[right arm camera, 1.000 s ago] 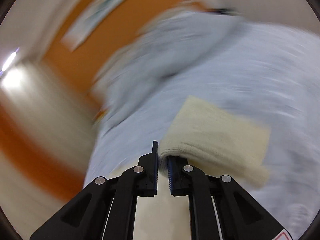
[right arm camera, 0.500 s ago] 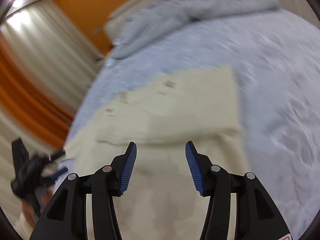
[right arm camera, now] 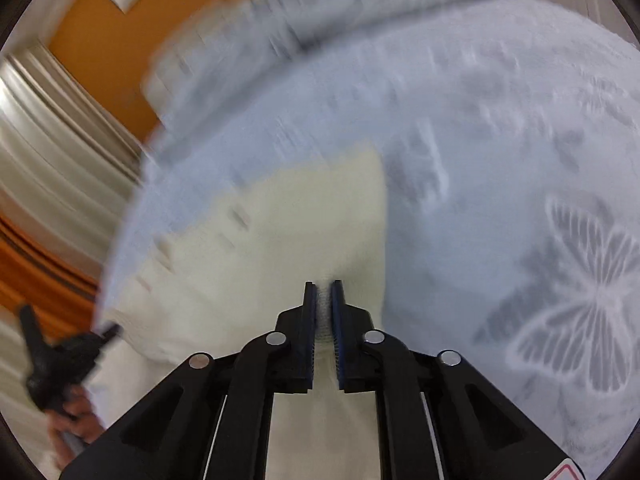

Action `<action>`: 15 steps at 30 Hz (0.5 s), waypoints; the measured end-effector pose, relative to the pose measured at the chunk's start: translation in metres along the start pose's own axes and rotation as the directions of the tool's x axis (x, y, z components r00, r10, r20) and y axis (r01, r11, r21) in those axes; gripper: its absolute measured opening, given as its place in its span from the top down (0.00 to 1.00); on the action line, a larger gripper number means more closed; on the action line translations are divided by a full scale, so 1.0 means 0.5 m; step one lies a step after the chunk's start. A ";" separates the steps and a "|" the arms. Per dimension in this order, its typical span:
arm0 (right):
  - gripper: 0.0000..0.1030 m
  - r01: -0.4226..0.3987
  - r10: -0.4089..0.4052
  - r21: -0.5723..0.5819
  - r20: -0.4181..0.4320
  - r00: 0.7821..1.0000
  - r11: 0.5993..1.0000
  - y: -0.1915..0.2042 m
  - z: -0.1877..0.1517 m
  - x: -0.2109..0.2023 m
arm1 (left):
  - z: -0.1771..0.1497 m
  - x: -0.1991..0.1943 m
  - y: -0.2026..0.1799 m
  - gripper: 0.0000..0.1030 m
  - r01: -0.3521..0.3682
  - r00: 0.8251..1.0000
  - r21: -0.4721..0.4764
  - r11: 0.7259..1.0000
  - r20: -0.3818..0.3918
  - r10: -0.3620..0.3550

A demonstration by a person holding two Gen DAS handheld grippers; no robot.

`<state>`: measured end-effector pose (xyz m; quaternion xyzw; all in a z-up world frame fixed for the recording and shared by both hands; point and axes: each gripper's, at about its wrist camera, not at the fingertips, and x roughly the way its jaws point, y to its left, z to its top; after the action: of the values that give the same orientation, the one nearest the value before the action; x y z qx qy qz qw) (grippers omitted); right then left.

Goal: Fold small clothes

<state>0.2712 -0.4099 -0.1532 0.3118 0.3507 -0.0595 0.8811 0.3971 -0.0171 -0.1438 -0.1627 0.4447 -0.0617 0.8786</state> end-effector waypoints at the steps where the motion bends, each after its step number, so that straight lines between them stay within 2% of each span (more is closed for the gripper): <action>1: 1.00 0.018 -0.017 -0.010 0.035 0.999 1.000 -0.007 -0.001 -0.013 | 0.003 -0.007 0.003 0.99 -0.001 1.000 0.007 1.000 0.015 0.001; 2: 1.00 0.049 -0.049 -0.004 0.020 0.999 0.999 -0.021 -0.006 -0.006 | 0.003 -0.005 0.008 1.00 -0.014 1.000 0.008 1.000 0.017 0.013; 3: 1.00 0.102 -0.101 0.021 -0.063 0.993 0.995 -0.056 -0.017 0.034 | -0.002 0.012 0.020 1.00 -0.045 0.999 0.015 0.999 -0.004 0.045; 5: 1.00 0.195 -0.182 0.058 -0.182 0.966 0.979 -0.105 -0.041 0.082 | -0.024 0.065 0.047 1.00 -0.122 0.989 0.027 0.992 -0.084 0.124; 6: 1.00 0.164 -0.150 0.088 -0.152 0.977 0.982 -0.113 -0.048 0.068 | -0.042 0.084 0.067 1.00 -0.125 0.986 0.023 0.992 -0.107 0.127; 7: 0.99 0.156 -0.144 0.096 -0.112 0.983 0.983 -0.105 -0.050 0.038 | -0.051 0.071 0.074 0.99 -0.104 0.992 0.020 0.994 -0.062 0.105; 9: 0.89 0.116 -0.112 0.079 -0.055 0.992 0.990 -0.069 -0.061 -0.018 | -0.058 0.053 0.084 0.98 -0.088 0.994 -0.004 0.996 -0.061 0.087; 11: 0.88 0.099 -0.099 0.009 -0.056 0.994 0.995 -0.022 -0.091 -0.049 | -0.069 0.020 0.117 0.92 -0.032 0.998 -0.070 0.997 -0.047 0.029; 12: 0.86 0.117 -0.120 -0.055 -0.058 0.991 0.992 0.007 -0.117 -0.059 | -0.078 0.003 0.133 0.88 -0.028 0.999 -0.092 0.995 -0.032 0.025; 13: 0.83 0.137 -0.144 -0.112 -0.059 0.988 0.984 0.031 -0.138 -0.062 | -0.083 -0.016 0.156 0.74 -0.030 0.999 -0.114 0.993 -0.019 0.028; 14: 0.79 0.153 -0.166 -0.182 -0.060 0.984 0.971 0.059 -0.172 -0.067 | -0.086 -0.029 0.173 0.65 -0.037 0.999 -0.130 0.991 -0.011 0.036; 15: 0.73 0.156 -0.173 -0.223 -0.061 0.983 0.962 0.076 -0.199 -0.069 | -0.087 -0.051 0.204 0.65 -0.052 0.999 -0.155 0.987 0.005 0.054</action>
<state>0.2000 -0.3248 -0.1671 0.1853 0.4148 -0.0814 0.8871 0.3432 0.0752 -0.1832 -0.2188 0.4483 -0.0029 0.8667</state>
